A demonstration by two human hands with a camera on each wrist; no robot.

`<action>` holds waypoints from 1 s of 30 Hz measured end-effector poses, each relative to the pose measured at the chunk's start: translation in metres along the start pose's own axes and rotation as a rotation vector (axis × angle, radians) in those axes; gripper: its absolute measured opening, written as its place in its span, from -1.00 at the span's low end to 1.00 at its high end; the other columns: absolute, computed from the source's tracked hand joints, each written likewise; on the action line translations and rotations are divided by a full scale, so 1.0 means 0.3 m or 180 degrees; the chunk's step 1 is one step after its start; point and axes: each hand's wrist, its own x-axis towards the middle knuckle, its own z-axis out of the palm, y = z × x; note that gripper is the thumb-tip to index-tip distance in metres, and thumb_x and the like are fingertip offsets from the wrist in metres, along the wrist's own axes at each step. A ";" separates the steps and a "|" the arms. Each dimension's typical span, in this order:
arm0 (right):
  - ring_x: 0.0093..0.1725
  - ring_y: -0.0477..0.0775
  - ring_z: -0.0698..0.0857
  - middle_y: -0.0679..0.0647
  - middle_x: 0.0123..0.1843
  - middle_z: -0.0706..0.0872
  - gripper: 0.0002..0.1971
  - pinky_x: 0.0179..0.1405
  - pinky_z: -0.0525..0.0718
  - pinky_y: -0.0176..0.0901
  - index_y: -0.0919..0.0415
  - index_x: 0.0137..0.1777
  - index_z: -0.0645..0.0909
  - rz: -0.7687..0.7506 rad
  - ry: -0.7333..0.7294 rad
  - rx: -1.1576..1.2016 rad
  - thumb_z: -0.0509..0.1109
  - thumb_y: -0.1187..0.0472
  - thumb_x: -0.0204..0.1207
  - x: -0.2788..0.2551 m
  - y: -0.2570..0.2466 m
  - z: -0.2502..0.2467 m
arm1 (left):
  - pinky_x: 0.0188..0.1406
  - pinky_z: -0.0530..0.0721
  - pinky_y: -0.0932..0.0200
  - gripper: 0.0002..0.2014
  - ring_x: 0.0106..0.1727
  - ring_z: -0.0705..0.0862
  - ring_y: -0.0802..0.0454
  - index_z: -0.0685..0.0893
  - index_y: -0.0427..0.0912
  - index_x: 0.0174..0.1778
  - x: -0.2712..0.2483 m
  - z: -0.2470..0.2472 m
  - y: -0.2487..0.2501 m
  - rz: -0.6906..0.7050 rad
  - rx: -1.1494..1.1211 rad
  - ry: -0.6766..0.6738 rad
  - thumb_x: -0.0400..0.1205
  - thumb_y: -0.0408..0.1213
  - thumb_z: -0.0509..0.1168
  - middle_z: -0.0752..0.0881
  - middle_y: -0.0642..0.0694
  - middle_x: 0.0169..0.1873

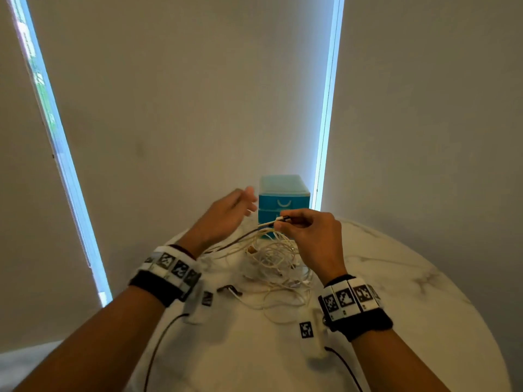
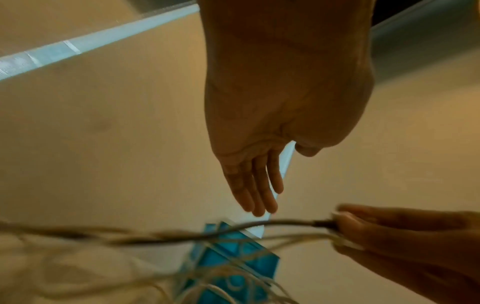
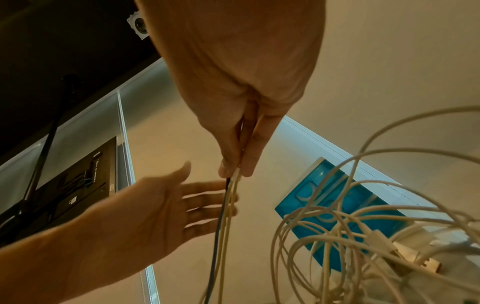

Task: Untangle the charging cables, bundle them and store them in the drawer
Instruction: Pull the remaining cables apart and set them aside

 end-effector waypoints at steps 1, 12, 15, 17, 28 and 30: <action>-0.03 -0.27 0.89 -0.11 -0.04 0.95 -0.68 0.18 0.86 -0.26 0.07 0.16 0.93 -0.0013 -0.0006 0.0056 0.82 0.11 0.41 -0.001 0.004 -0.003 | 0.35 0.77 -0.06 -0.36 0.15 0.83 0.06 0.75 0.00 0.29 0.003 0.056 0.047 -0.0103 -0.0224 -0.0249 0.85 0.34 -0.11 0.86 0.00 0.11; 0.00 -0.05 0.95 -0.04 -0.03 0.96 -0.66 0.16 0.93 0.13 0.09 0.19 0.90 0.0258 -0.0200 0.0545 0.80 0.13 0.43 0.000 0.176 -0.035 | 0.21 0.74 -0.02 0.03 0.01 0.82 0.07 0.78 0.15 0.30 0.047 0.347 0.012 -0.0569 -0.0173 -0.0221 0.58 0.65 -0.47 0.88 -0.01 -0.05; 0.11 0.01 0.93 0.03 0.07 0.95 -0.63 0.16 0.92 0.05 0.14 0.30 0.84 0.0396 -0.0219 0.0943 0.73 0.13 0.51 -0.002 0.207 -0.041 | 0.36 0.75 -0.12 -0.05 0.10 0.84 0.03 0.69 0.33 0.29 0.045 0.348 -0.009 -0.0534 -0.0438 -0.0122 0.51 0.72 -0.45 0.89 -0.01 0.07; 0.10 0.00 0.93 0.06 0.08 0.95 -0.69 0.06 0.92 -0.09 0.16 0.30 0.83 0.0530 -0.0063 0.1116 0.65 0.07 0.62 0.002 0.205 -0.069 | 0.38 0.74 -0.20 -0.07 0.08 0.84 -0.12 0.71 0.32 0.27 0.037 0.318 -0.007 -0.0598 -0.0780 -0.0084 0.48 0.75 -0.37 0.88 -0.09 0.06; 0.00 -0.17 0.90 -0.11 -0.05 0.95 -0.84 0.20 0.84 -0.17 0.03 0.10 0.92 0.0593 -0.0421 0.0135 0.73 0.13 0.54 -0.030 0.278 -0.121 | 0.01 0.84 0.07 -0.57 -0.11 0.87 0.14 0.84 -0.19 -0.04 0.036 0.266 -0.125 -0.0370 -0.0764 0.0035 0.61 0.17 0.58 0.90 0.08 -0.18; -0.01 -0.21 0.89 -0.14 -0.06 0.95 -0.84 0.18 0.82 -0.22 0.01 0.06 0.92 0.0632 -0.0581 -0.0052 0.75 0.14 0.50 -0.034 0.284 -0.125 | -0.01 0.83 0.07 -0.62 -0.11 0.86 0.16 0.86 -0.17 -0.07 0.036 0.266 -0.131 -0.0439 -0.0742 -0.0019 0.62 0.13 0.58 0.91 0.08 -0.17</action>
